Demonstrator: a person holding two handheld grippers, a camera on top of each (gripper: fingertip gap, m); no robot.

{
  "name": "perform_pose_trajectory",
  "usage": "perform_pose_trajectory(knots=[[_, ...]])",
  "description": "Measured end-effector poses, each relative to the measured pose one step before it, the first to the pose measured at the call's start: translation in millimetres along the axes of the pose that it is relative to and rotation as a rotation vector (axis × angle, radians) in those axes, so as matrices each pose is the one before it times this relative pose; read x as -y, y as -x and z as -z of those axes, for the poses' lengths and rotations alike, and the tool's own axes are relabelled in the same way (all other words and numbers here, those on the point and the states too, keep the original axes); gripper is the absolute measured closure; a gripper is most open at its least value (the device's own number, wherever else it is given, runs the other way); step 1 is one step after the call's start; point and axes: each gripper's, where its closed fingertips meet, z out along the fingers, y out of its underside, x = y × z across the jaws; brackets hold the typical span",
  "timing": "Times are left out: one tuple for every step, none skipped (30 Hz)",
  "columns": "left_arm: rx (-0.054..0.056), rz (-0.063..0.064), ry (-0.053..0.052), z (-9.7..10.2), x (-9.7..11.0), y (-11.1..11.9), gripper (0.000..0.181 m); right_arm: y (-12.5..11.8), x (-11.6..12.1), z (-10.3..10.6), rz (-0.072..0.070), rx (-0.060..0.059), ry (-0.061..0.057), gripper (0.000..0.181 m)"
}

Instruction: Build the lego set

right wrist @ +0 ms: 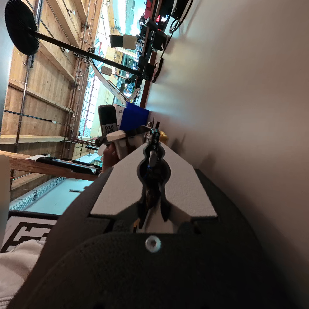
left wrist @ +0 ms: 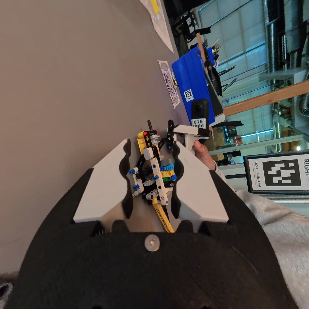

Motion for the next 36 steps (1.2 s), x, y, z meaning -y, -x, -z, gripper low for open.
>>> perform_pose_trajectory(knots=[[-0.0048, -0.0049, -0.0102, 1.12, 1.86, -0.97, 0.132, -0.19, -1.37, 3.29, 0.0046, -0.0043, 0.0005, 0.175], [-0.0067, -0.0063, -0.0103, 1.10, 1.72, -1.48, 0.132, -0.31, -1.31, 3.65, 0.0059, -0.0060, 0.0016, 0.174], [-0.0063, -0.0049, -0.0111, 1.03, 2.03, -1.56, 0.133, -1.00, -1.34, 3.88, 0.0102, -0.0116, 0.0017, 0.174], [-0.0069, -0.0046, -0.0123, 1.02, 2.19, -1.89, 0.133, -0.41, -1.04, 4.24, 0.0138, -0.0096, -0.0007, 0.174], [-0.0078, -0.0064, -0.0121, 1.03, 2.21, -2.14, 0.133, 0.24, -1.57, 4.02, 0.0166, -0.0068, -0.0013, 0.174], [-0.0069, -0.0079, -0.0109, 0.94, 1.86, -2.08, 0.133, 0.29, -2.56, 3.97, 0.0166, -0.0080, 0.0027, 0.173], [-0.0037, -0.0087, -0.0110, 1.07, 1.98, -1.62, 0.133, 0.25, -3.50, 3.70, 0.0158, -0.0098, 0.0066, 0.173], [-0.0010, -0.0103, -0.0127, 1.02, 2.01, -1.25, 0.133, 0.26, -3.43, 3.64, 0.0198, -0.0114, 0.0075, 0.173], [0.0036, -0.0116, -0.0137, 1.10, 1.97, -1.09, 0.133, 0.14, -2.82, 3.52, 0.0238, -0.0153, 0.0072, 0.172], [0.0071, -0.0129, -0.0128, 0.99, 1.65, -0.94, 0.133, -0.06, -2.54, 3.06, 0.0290, -0.0178, 0.0083, 0.172], [0.0081, -0.0131, -0.0107, 0.93, 1.11, -1.29, 0.133, -0.21, -2.95, 2.63, 0.0360, -0.0223, 0.0123, 0.171], [0.0086, -0.0131, -0.0103, 0.98, 0.78, -1.66, 0.133, -0.07, -3.27, 2.29, 0.0446, -0.0245, 0.0114, 0.170], [0.0083, -0.0153, -0.0103, 1.02, 0.12, -2.06, 0.134, -0.27, -4.09, 1.86, 0.0492, -0.0286, 0.0149, 0.168], [0.0096, -0.0187, -0.0112, 1.18, -0.78, -2.01, 0.134, -1.99, -5.64, 1.89, 0.0444, -0.0400, 0.0262, 0.166], [0.0144, -0.0198, -0.0154, 1.66, -1.78, -1.33, 0.135, -2.04, -5.64, 1.87, 0.0445, -0.0389, 0.0273, 0.163], [0.0173, -0.0197, -0.0242, 2.22, -1.75, -0.82, 0.136, -1.36, -4.59, 2.32, 0.0433, -0.0321, 0.0192, 0.160], [0.0121, -0.0204, -0.0292, 2.29, -0.94, -1.27, 0.136, -1.10, -3.22, 2.61, 0.0371, -0.0274, 0.0075, 0.159], [-0.0010, -0.0231, -0.0211, 2.86, -1.99, -2.95, 0.136, -1.01, -2.69, 2.58, 0.0293, -0.0220, 0.0024, 0.157], [0.0026, -0.0175, -0.0276, 3.89, -0.93, -1.78, 0.137, 0.25, -1.97, 2.41, 0.0232, -0.0084, -0.0004, 0.159], [0.0044, -0.0080, -0.0434, 5.15, 1.25, -1.07, 0.138, 1.74, -1.62, 2.32, 0.0147, 0.0050, 0.0003, 0.156], [-0.0056, 0.0001, -0.0549, 5.82, 3.47, -2.12, 0.139, 1.78, -0.95, 2.64, 0.0082, 0.0108, -0.0019, 0.153], [-0.0183, 0.0083, -0.0546, 5.59, 4.82, -3.17, 0.139, 1.28, 0.18, 3.51, 0.0041, 0.0122, -0.0088, 0.150], [-0.0244, 0.0155, -0.0425, 4.45, 4.62, -3.03, 0.140, 1.11, 1.52, 4.25, 0.0015, 0.0148, -0.0183, 0.147], [-0.0259, 0.0180, -0.0233, 2.84, 3.25, -2.42, 0.140, 1.81, 2.19, 4.87, -0.0026, 0.0205, -0.0233, 0.144], [-0.0198, 0.0131, -0.0026, 1.60, 0.91, -1.32, 0.140, 2.01, 2.61, 5.65, 0.0024, 0.0200, -0.0239, 0.143], [-0.0033, 0.0017, 0.0028, 0.96, -0.13, 0.72, 0.140, 2.17, 3.12, 5.98, 0.0211, 0.0141, -0.0282, 0.143], [0.0089, -0.0086, 0.0016, 0.83, -0.38, 1.95, 0.140, 2.08, 2.91, 5.67, 0.0411, 0.0033, -0.0249, 0.142], [0.0080, -0.0124, 0.0015, 0.42, -0.48, 1.59, 0.140, 2.45, 1.73, 5.24, 0.0598, -0.0042, -0.0118, 0.143], [0.0021, -0.0115, 0.0006, 0.00, -0.08, 0.82, 0.140, 3.10, 1.49, 4.24, 0.0802, -0.0083, -0.0076, 0.143], [-0.0019, -0.0072, -0.0014, -0.40, 0.46, 0.65, 0.140, 2.33, 2.01, 2.46, 0.0921, -0.0218, -0.0082, 0.145], [-0.0070, -0.0026, -0.0013, -0.89, 0.53, 0.26, 0.140, 2.31, 1.06, 0.62, 0.1057, -0.0260, -0.0011, 0.148], [-0.0097, 0.0008, 0.0014, -1.11, 0.14, 0.22, 0.140, 2.29, -0.66, -1.38, 0.1161, -0.0296, 0.0095, 0.150], [-0.0071, 0.0033, 0.0049, -1.31, -0.47, 0.85, 0.140, 1.48, -3.14, -3.10, 0.1288, -0.0392, 0.0237, 0.150], [-0.0034, 0.0029, 0.0063, -1.36, -0.85, 1.23, 0.140, -0.73, -5.55, -4.25, 0.1290, -0.0594, 0.0370, 0.151], [-0.0022, 0.0009, 0.0065, -1.25, -0.96, 1.02, 0.140, -0.24, -6.43, -4.53, 0.1262, -0.0631, 0.0454, 0.153], [-0.0011, 0.0007, 0.0076, -1.26, -1.32, 0.85, 0.140, 4.13, -6.19, -4.44, 0.1304, -0.0354, 0.0397, 0.159]])
